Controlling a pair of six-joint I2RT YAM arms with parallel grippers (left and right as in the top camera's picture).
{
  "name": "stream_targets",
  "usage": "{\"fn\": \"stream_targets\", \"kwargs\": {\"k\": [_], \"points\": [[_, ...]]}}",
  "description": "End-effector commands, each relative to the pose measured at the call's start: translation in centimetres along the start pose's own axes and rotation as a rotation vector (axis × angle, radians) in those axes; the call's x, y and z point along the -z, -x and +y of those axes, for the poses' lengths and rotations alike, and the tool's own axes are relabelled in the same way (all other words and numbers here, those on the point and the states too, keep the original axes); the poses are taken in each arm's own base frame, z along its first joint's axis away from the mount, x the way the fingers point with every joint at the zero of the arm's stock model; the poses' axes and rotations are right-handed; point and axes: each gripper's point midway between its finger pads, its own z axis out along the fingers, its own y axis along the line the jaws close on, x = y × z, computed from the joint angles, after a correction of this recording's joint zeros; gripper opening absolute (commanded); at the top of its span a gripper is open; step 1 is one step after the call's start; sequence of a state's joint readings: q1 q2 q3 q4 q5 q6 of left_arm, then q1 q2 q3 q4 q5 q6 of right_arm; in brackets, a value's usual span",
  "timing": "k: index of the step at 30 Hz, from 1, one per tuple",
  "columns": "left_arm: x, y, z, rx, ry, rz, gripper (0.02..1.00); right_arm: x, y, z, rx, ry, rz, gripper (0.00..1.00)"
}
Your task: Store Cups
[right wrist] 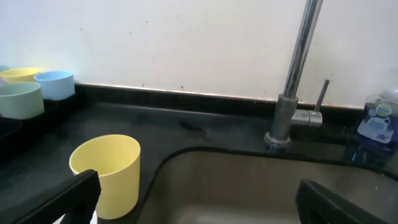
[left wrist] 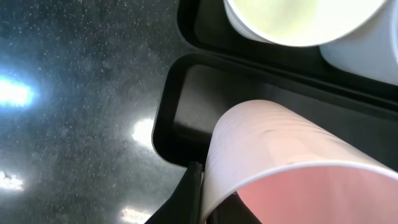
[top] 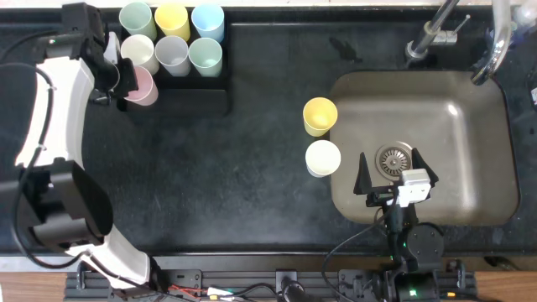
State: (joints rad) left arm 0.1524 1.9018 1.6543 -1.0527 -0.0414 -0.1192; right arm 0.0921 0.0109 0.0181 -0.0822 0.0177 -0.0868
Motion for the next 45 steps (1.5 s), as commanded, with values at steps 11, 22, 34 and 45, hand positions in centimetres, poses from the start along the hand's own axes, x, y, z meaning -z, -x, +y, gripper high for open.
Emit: {"fn": "stream_targets", "kwargs": {"k": [11,22,34,45], "points": [[-3.1,-0.1,1.4,0.013,0.025,0.045,0.038,0.0,-0.4,0.0,0.003,-0.002,0.001,0.998],[-4.4,-0.5,2.2,0.022,0.029,0.080,0.036,0.0,-0.4,0.0,0.003,-0.002,0.001,0.998],[-4.8,-0.2,2.0,0.013,0.015,0.070,0.045,0.0,-0.4,0.0,0.003,-0.002,0.001,0.998],[-5.1,-0.3,1.8,0.015,0.005,0.079,0.303,0.0,-0.4,0.0,0.003,-0.002,0.001,0.996]]}}
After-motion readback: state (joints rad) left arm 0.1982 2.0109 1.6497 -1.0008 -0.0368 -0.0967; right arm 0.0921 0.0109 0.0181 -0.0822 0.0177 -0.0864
